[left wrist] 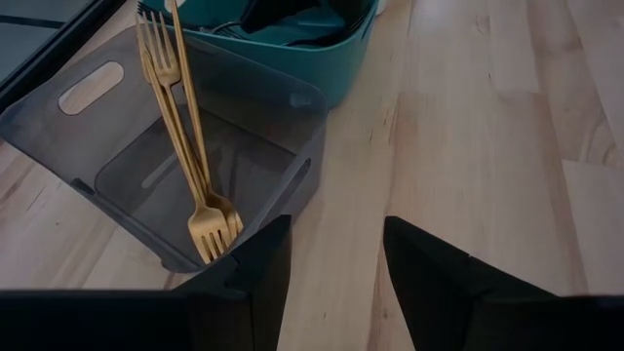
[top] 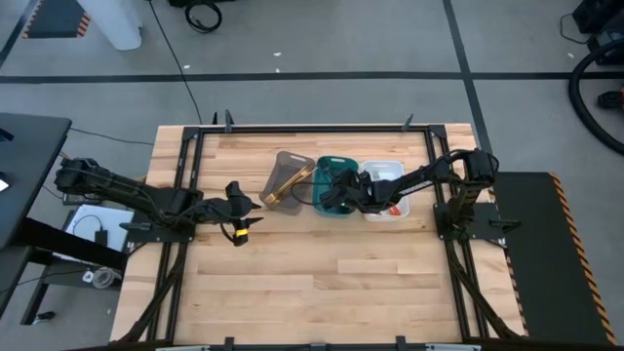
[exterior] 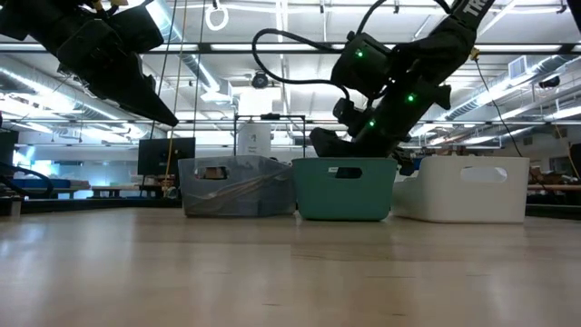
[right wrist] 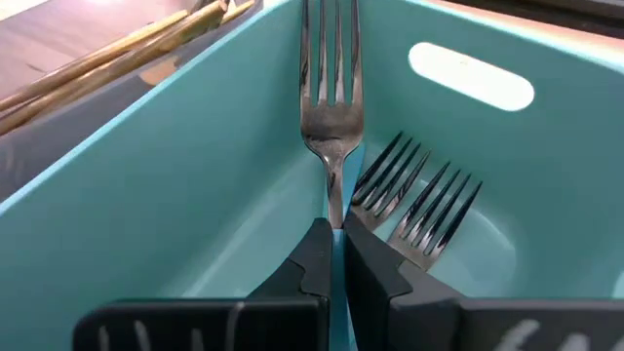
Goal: Sort silverware by color (type)
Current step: Put the blue fork into the green bin, then return to Home Position
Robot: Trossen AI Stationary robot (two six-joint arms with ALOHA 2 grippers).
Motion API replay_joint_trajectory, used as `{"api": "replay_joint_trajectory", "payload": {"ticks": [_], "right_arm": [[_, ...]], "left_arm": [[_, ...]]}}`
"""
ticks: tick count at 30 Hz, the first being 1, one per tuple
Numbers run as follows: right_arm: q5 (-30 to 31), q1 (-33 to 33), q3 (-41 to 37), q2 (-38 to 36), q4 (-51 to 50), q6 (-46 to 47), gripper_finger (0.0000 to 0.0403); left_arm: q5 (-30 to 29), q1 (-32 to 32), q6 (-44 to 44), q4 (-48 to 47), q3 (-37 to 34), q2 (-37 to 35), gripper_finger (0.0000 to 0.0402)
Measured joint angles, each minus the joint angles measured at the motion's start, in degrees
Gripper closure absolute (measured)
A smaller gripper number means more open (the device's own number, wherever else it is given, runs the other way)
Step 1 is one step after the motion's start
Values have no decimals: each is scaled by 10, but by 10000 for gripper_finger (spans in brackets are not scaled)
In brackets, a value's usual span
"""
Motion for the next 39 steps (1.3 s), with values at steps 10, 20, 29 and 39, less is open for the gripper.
{"api": "replay_joint_trajectory", "payload": {"ticks": [10,20,29,39], "right_arm": [[-42,-14,0,0,-19,11,383],[-101,-34,0,-1,-43,28,382],[-157,-54,1,-2,-53,29,338],[-177,-62,6,-2,-60,16,282]], "left_arm": [[0,0,0,0,0,0,230],[0,0,0,0,0,0,230],[0,0,0,0,0,0,230],[0,0,0,0,0,0,230]]}}
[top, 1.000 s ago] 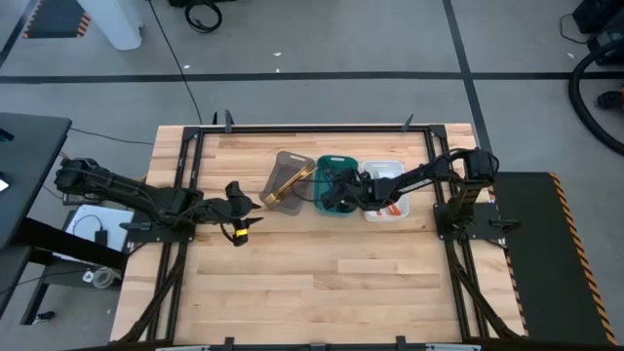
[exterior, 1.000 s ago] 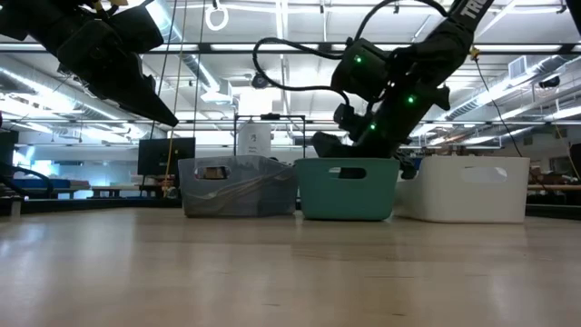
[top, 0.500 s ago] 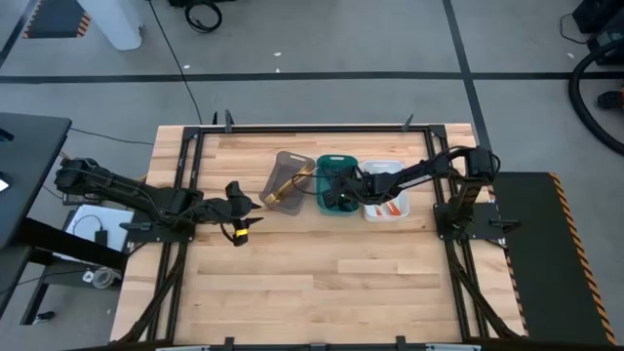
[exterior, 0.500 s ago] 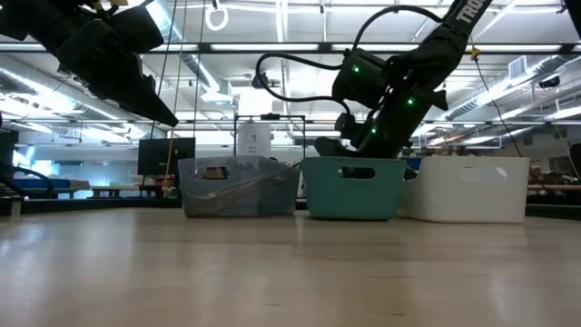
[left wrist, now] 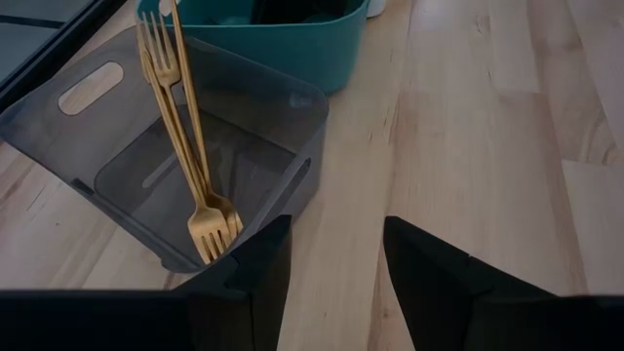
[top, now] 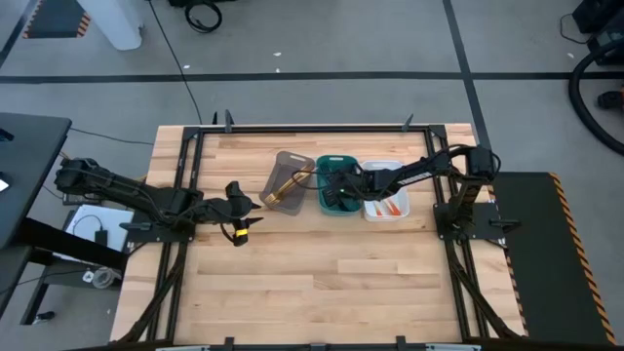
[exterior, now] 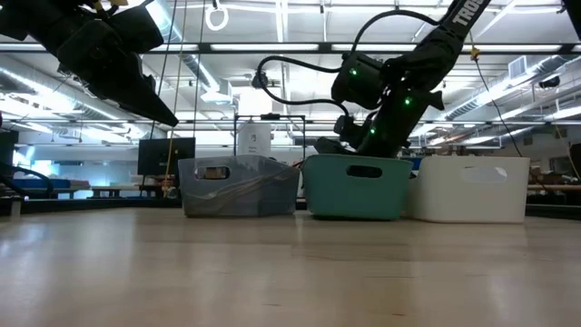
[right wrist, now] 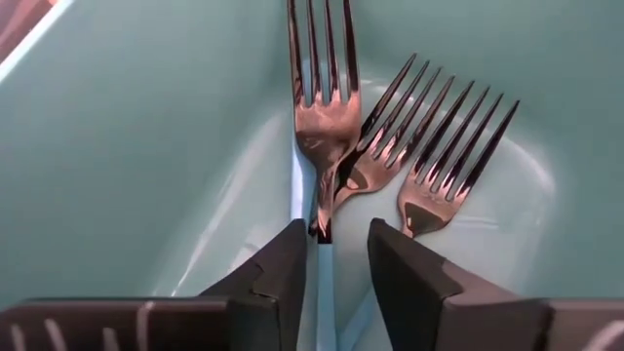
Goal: Sort silverware by color (type)
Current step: Return to Home Position
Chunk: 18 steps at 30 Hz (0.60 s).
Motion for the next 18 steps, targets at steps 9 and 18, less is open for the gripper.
{"api": "replay_joint_trajectory", "payload": {"ticks": [9,18], "right_arm": [[7,2,30,3,-31,-28,254],[18,2,49,3,-67,-34,238]], "left_arm": [[0,0,0,0,0,0,230],[0,0,0,0,0,0,230]]}}
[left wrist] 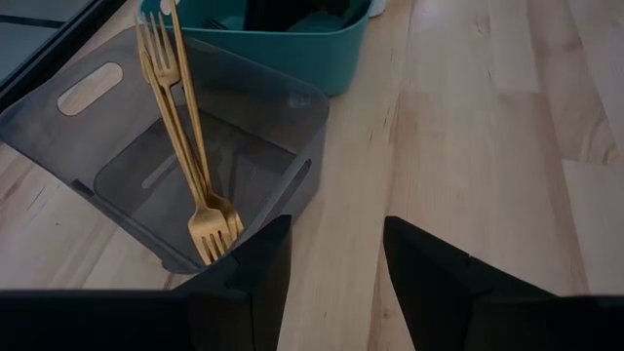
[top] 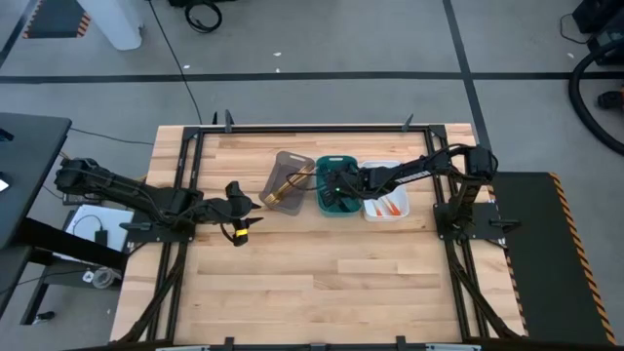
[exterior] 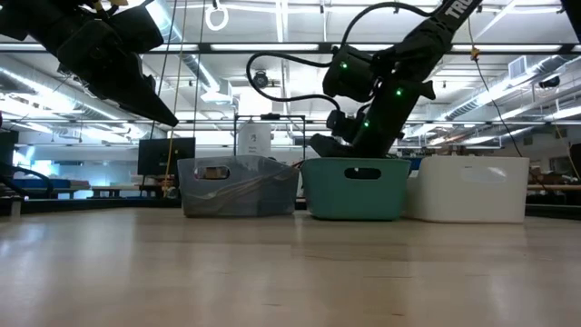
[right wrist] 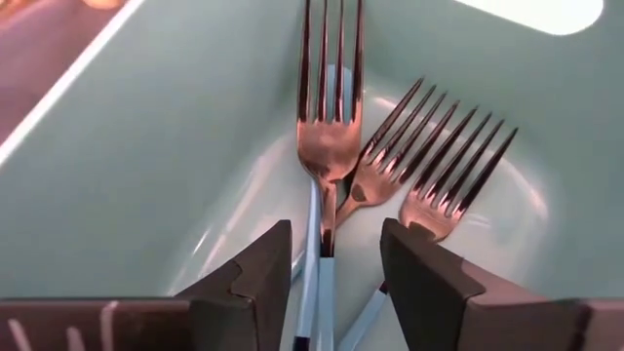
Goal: Sort silverware by color (type)
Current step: Return to Home Position
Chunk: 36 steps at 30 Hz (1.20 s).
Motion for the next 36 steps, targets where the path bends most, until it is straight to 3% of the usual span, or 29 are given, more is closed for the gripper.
{"api": "replay_joint_trajectory", "payload": {"ticks": [7,23,27,36], "right_arm": [[-1,0,1,-4,-5,-8,236],[-41,-7,2,-95,-60,-40,236],[-88,-16,2,-116,-63,-60,236],[-109,-18,2,-206,-67,-139,236]], "left_arm": [[0,0,0,0,0,0,230],[0,0,-2,7,0,0,230],[0,0,-2,7,0,0,230],[0,0,25,7,0,-7,230]]}}
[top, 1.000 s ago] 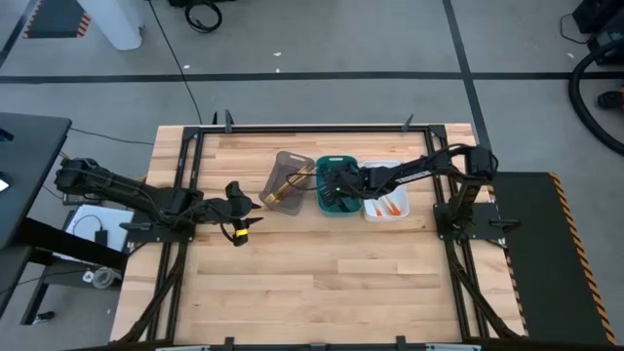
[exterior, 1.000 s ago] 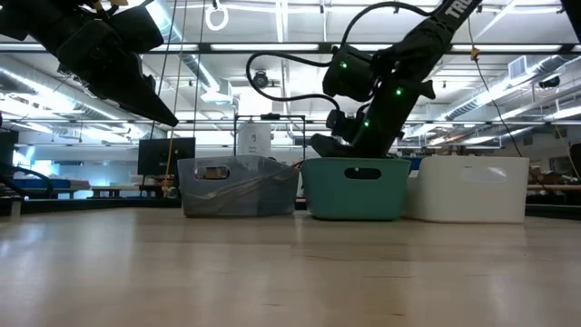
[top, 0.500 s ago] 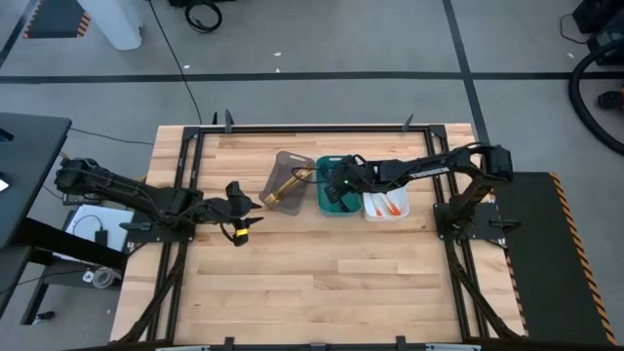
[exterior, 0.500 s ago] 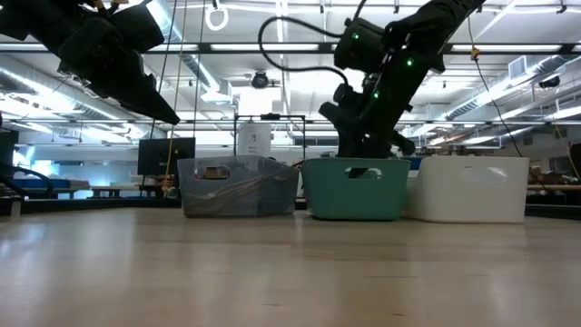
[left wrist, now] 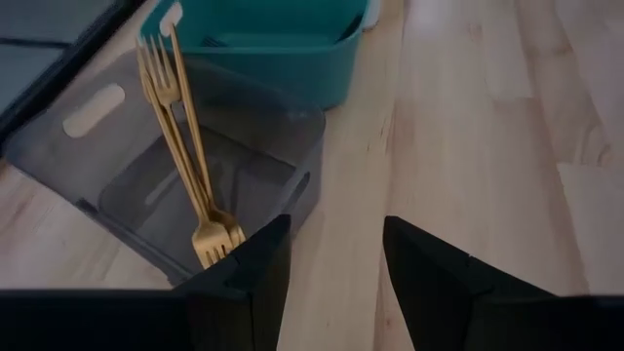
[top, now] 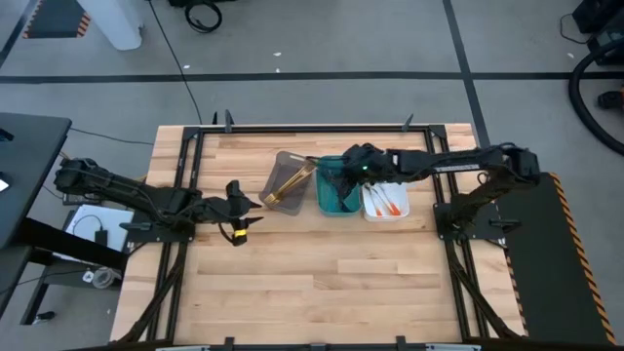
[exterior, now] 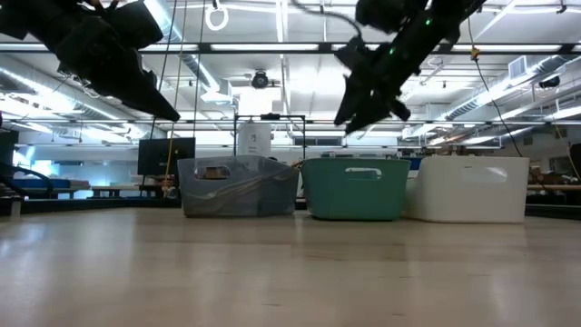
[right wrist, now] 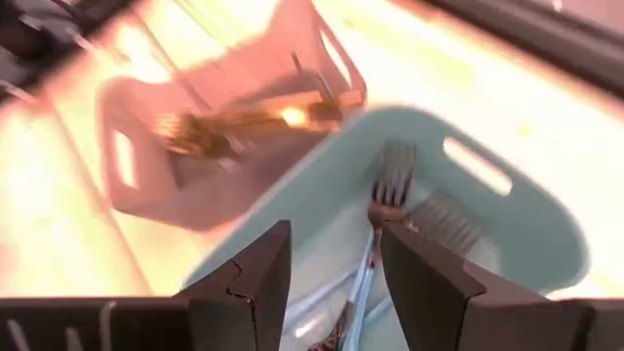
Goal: Sort silverware by color (type)
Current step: Return to Home Position
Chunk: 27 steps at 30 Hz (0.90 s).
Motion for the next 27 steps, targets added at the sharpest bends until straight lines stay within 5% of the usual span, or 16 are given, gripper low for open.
{"api": "replay_joint_trajectory", "payload": {"ticks": [27], "right_arm": [[15,-1,0,-320,-34,-146,236]], "left_arm": [[2,2,103,-42,0,-287,230]]}}
